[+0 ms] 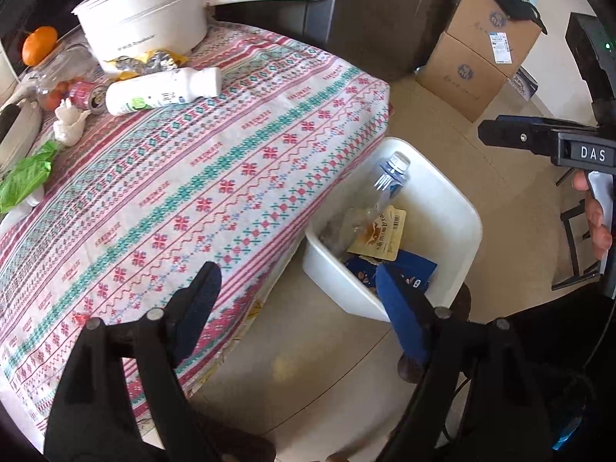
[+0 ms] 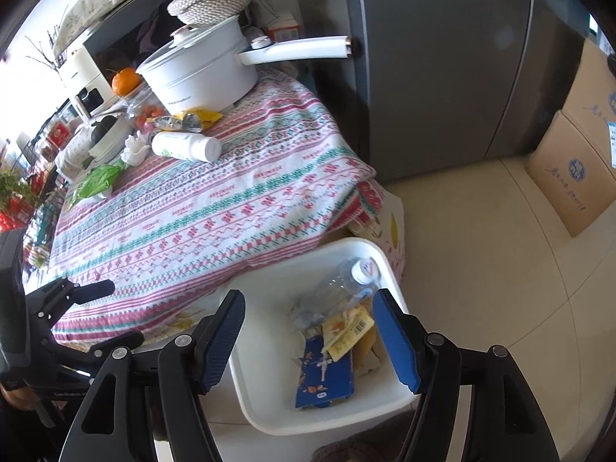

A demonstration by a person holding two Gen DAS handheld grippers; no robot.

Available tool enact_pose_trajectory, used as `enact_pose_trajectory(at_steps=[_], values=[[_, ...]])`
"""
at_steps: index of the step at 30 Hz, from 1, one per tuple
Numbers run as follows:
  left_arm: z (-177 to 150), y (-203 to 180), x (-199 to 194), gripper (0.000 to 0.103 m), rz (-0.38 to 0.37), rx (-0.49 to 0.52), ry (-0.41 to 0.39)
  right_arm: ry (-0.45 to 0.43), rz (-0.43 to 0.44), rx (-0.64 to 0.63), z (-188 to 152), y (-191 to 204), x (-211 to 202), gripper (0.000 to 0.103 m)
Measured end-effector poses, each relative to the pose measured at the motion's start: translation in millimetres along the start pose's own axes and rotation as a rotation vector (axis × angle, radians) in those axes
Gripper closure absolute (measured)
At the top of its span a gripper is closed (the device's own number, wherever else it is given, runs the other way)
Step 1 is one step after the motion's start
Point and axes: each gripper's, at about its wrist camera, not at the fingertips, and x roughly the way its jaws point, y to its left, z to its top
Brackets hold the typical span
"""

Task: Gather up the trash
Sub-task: 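Grasp the white milk bottle with the right tool while the left tool grasps the green bag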

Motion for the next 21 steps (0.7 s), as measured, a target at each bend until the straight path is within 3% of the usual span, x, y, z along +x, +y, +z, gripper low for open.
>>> enact_pose_trajectory(at_steps=[13, 21], values=[[-25, 103, -33, 0.018, 0.11, -0.223, -0.058, -0.012, 0.033, -0.071, 25, 65, 21, 0.025], [-42, 192, -57, 0.018, 0.17, -0.48, -0.164, 0.003, 0.045, -0.086, 41, 99, 45, 0.024]])
